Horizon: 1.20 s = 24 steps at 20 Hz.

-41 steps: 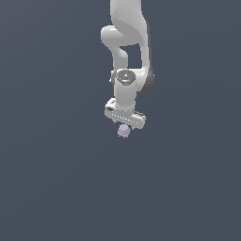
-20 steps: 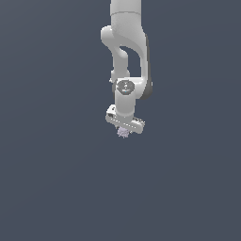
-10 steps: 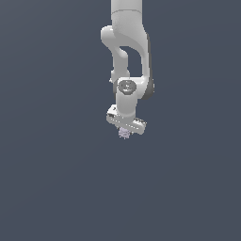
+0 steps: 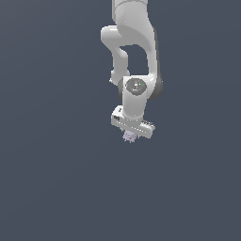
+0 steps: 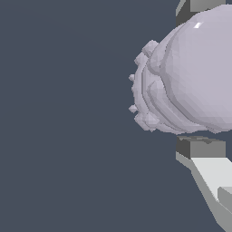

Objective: Pick up the object and move it to a goal position.

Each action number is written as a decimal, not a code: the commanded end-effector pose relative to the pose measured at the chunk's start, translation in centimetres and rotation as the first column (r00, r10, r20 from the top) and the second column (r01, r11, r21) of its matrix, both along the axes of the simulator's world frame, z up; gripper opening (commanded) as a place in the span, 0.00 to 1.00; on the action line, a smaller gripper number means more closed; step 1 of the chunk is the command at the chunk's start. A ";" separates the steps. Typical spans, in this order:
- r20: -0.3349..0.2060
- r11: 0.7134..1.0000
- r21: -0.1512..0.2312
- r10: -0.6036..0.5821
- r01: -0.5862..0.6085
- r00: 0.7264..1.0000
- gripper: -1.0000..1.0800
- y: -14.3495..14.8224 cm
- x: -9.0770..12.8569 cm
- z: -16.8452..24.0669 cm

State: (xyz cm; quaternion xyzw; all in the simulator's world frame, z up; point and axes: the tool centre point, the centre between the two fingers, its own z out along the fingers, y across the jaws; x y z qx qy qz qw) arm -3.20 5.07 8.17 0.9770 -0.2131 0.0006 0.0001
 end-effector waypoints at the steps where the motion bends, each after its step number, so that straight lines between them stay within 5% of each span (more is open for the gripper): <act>1: 0.000 1.000 0.000 0.000 0.000 1.000 0.00 0.9 1.4 1.1; 24: -0.001 1.000 0.000 0.000 0.000 1.000 0.00 7.7 12.7 9.6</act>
